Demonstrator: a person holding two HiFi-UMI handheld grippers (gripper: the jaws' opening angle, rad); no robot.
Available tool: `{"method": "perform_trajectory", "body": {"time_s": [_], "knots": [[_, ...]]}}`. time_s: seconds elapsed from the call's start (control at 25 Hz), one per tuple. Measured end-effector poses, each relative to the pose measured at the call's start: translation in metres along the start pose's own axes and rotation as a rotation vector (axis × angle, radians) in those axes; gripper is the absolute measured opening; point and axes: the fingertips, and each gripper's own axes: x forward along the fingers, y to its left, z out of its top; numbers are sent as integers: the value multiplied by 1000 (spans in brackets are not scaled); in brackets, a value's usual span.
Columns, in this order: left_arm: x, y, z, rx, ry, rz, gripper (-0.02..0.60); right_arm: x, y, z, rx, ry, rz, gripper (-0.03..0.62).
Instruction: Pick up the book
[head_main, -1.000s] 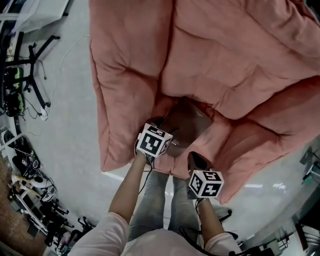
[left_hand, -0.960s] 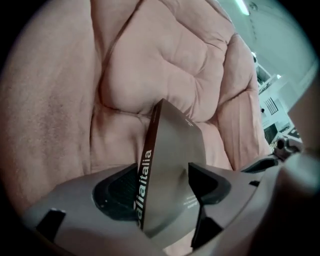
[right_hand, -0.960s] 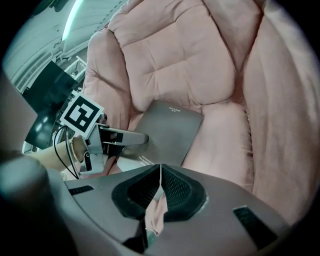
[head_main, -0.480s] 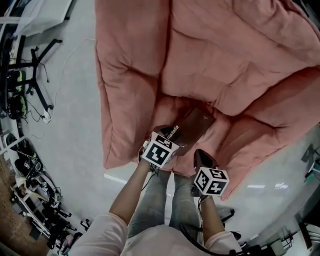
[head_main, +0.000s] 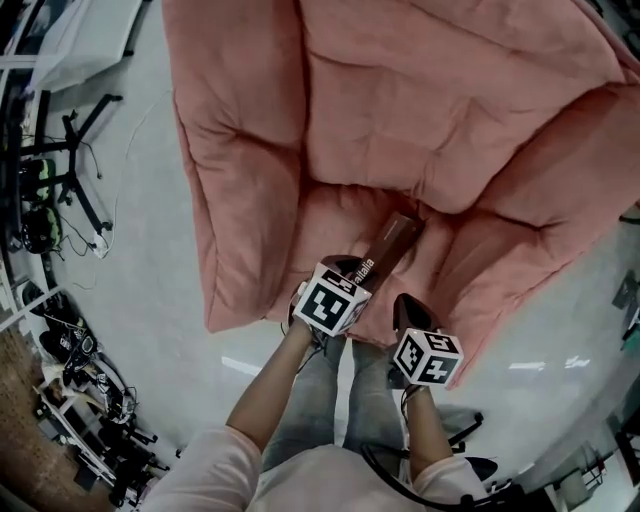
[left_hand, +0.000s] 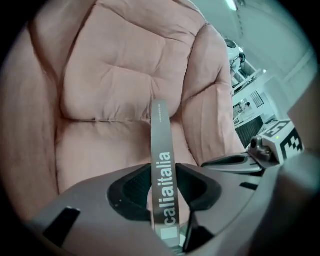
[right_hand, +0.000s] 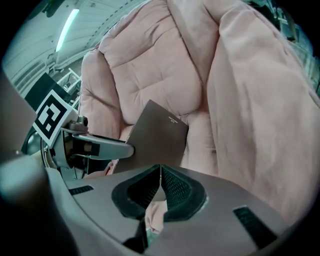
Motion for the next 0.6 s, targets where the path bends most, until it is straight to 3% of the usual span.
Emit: {"method": "perform_trajectory", "body": {"time_s": [0.08,0.2,0.6], "knots": [[9,-10,-1,8,8,9,157,-6,-6,-3,-1,-3,-2,32],[22,-9,5,47,-14,80,158,-12,-11,-4,2,-11,0,32],[44,-5,2,1,6,157,146,-14,-31,-4,14,-30,11,32]]}}
